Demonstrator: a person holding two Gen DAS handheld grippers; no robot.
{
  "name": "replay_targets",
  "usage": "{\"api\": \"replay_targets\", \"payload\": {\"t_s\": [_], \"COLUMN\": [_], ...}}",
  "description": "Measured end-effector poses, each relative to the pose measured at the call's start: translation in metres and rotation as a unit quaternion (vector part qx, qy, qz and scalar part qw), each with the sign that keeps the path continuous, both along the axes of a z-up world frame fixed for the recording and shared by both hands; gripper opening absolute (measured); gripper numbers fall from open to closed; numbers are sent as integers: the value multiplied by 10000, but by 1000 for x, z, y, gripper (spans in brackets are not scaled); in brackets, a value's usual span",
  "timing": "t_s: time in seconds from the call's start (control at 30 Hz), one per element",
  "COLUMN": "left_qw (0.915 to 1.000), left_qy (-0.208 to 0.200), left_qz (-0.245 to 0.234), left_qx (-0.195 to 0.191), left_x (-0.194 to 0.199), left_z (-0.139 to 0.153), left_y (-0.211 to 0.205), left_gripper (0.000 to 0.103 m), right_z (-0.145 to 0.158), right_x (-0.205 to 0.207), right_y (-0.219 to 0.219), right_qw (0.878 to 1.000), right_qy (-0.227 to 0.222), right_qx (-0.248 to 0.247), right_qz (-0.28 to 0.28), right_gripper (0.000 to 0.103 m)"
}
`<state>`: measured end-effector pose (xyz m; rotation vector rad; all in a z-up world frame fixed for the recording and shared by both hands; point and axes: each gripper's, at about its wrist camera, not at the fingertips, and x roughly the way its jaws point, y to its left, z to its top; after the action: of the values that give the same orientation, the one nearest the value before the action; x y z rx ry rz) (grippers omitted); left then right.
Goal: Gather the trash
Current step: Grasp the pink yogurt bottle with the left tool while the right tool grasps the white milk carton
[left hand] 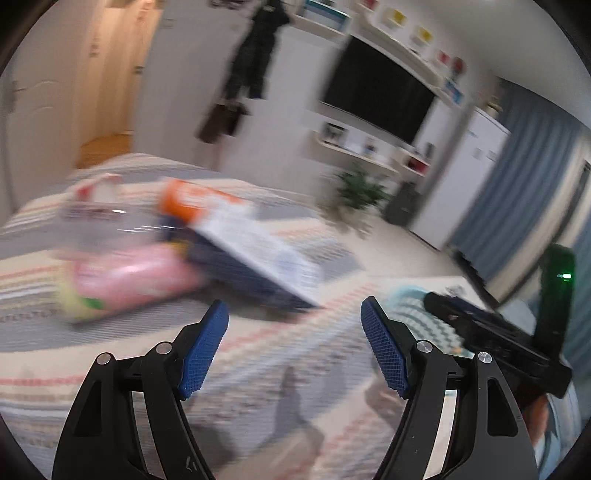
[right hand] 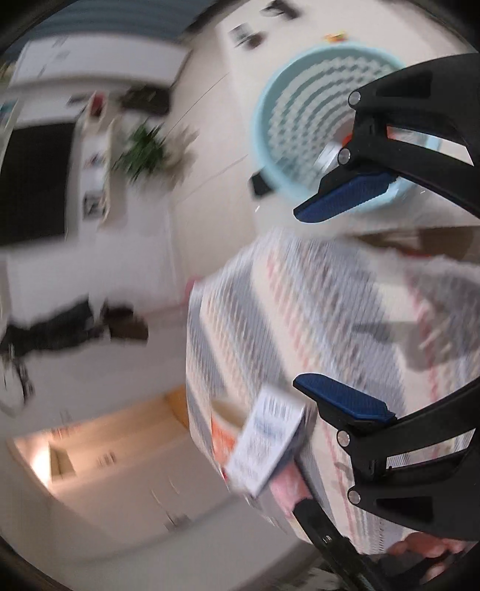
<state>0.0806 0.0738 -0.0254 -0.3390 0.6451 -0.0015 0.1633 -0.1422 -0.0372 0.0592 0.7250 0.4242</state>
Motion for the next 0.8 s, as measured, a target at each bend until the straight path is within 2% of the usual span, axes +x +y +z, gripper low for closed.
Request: {"api": "replay_targets", "payload": {"t_s": [0.13,0.33,0.5,0.8], "left_qw": [9986,9947,9941,9953], "left_qy": [126,345,505,592], "left_qz": [516,954,946,765], "left_qx": [-49,-157,-169,-106], "left_x": [-15,-22,-14,11], "left_z": [-1,-11,-19,-28], "left_y": [52,108,127,133], "left_gripper": [73,73,73,73], "right_z": [9,6,-5,-19], "right_x": [1,7,20,36], "right_y": [58,113,147,172], "right_qw": [9963,9858,9748,9514], "right_qy": [-319,-466,-486,-541], "right_qx": [-149,-477,-858,-1281], "right_qz": [783,1541,2002,2749], "right_gripper": [80,87,88,88]}}
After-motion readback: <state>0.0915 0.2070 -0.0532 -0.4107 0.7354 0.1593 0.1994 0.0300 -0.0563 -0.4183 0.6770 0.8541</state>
